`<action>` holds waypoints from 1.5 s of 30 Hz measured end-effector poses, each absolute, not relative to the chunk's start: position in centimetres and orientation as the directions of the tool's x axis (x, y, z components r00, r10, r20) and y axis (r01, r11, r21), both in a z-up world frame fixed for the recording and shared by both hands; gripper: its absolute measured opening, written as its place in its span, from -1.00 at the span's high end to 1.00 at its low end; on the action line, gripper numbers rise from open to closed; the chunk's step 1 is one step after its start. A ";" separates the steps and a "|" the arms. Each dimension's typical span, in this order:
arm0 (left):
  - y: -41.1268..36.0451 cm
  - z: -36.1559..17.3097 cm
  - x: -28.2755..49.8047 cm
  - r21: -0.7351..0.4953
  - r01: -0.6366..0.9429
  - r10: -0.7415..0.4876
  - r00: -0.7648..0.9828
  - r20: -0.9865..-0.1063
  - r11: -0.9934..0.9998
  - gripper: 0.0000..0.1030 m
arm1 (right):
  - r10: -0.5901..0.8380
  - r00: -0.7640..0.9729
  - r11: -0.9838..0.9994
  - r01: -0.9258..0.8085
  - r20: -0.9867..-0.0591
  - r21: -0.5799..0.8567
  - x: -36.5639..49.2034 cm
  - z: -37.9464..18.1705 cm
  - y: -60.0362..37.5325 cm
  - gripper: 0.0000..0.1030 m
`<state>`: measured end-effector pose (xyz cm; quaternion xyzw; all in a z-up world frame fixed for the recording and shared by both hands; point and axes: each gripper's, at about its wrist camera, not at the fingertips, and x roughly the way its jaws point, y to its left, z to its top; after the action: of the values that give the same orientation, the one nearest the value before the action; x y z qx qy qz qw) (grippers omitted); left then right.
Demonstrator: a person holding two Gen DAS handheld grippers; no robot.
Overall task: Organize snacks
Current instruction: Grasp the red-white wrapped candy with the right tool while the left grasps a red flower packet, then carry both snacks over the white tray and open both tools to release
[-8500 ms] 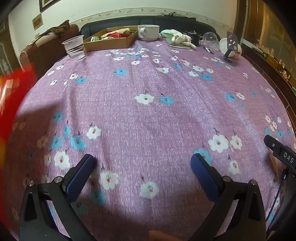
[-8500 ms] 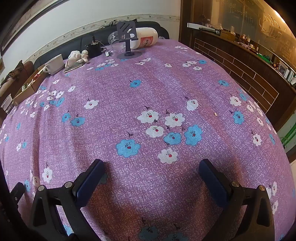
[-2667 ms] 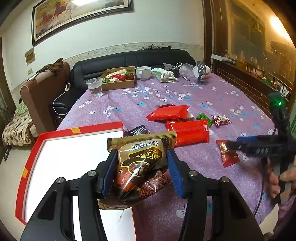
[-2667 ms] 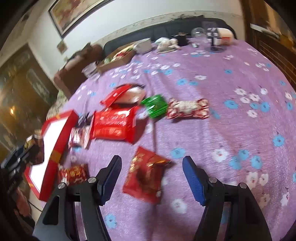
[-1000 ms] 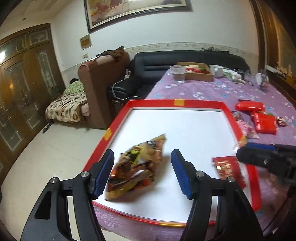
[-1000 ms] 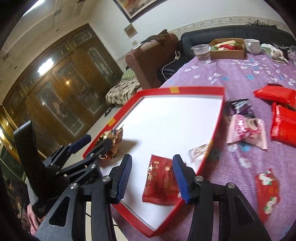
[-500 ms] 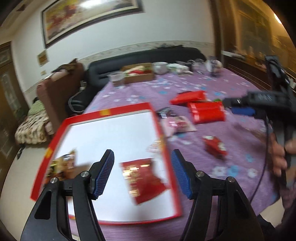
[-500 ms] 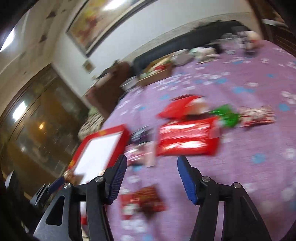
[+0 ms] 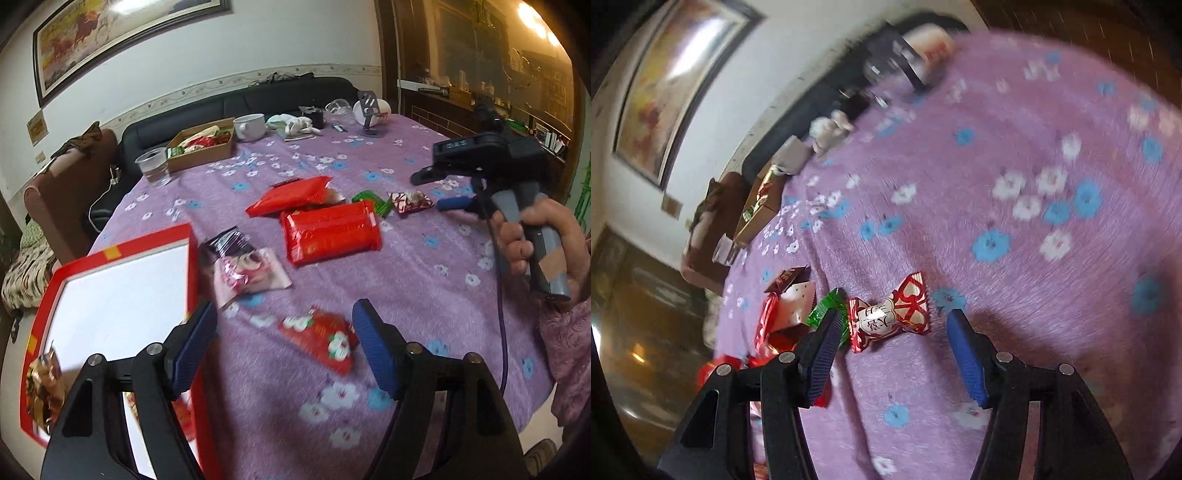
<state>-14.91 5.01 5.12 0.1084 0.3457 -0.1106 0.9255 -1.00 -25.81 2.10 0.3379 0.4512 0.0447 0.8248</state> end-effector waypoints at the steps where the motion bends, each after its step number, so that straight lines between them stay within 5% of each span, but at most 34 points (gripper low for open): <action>1: 4.7 5.0 -14.6 0.129 0.283 -0.129 0.737 -0.664 0.950 -0.47 | 0.394 0.576 0.755 0.242 -0.716 0.610 -0.7 1.7 -25.8 -0.20; 12: 3.4 1.8 -12.6 0.081 0.369 -0.187 0.634 -0.751 0.926 -0.47 | 0.248 0.557 0.852 0.264 -0.793 0.452 2.3 1.7 -22.2 -0.18; 18: 3.2 0.7 -12.6 0.013 0.389 -0.235 0.581 -0.779 0.921 -0.45 | 0.056 0.604 0.946 0.223 -0.795 0.235 2.6 1.7 -19.8 0.13; 20: 3.1 0.4 -12.4 -0.001 0.386 -0.239 0.569 -0.787 0.922 -0.08 | -0.013 0.607 0.967 0.209 -0.794 0.143 2.7 1.6 -18.9 0.29; 25: 4.1 0.7 -12.3 -0.035 0.369 -0.261 0.584 -0.768 0.929 0.30 | -0.047 0.618 0.970 0.216 -0.784 0.112 2.4 1.7 -19.5 0.31; 35: 5.2 1.7 -13.2 -0.047 0.353 -0.269 0.614 -0.742 0.935 0.39 | 0.164 0.648 0.886 0.234 -0.744 0.400 0.2 1.6 -23.6 0.55; 45: 6.3 4.0 -15.6 -0.010 0.357 -0.268 0.682 -0.681 0.934 0.39 | 0.399 0.651 0.747 0.177 -0.646 0.640 -3.9 0.5 -25.1 0.55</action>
<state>-15.61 6.28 3.97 0.0616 0.3604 -0.1705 0.9150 -3.95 -25.08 0.50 0.3492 0.4126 0.0660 0.8387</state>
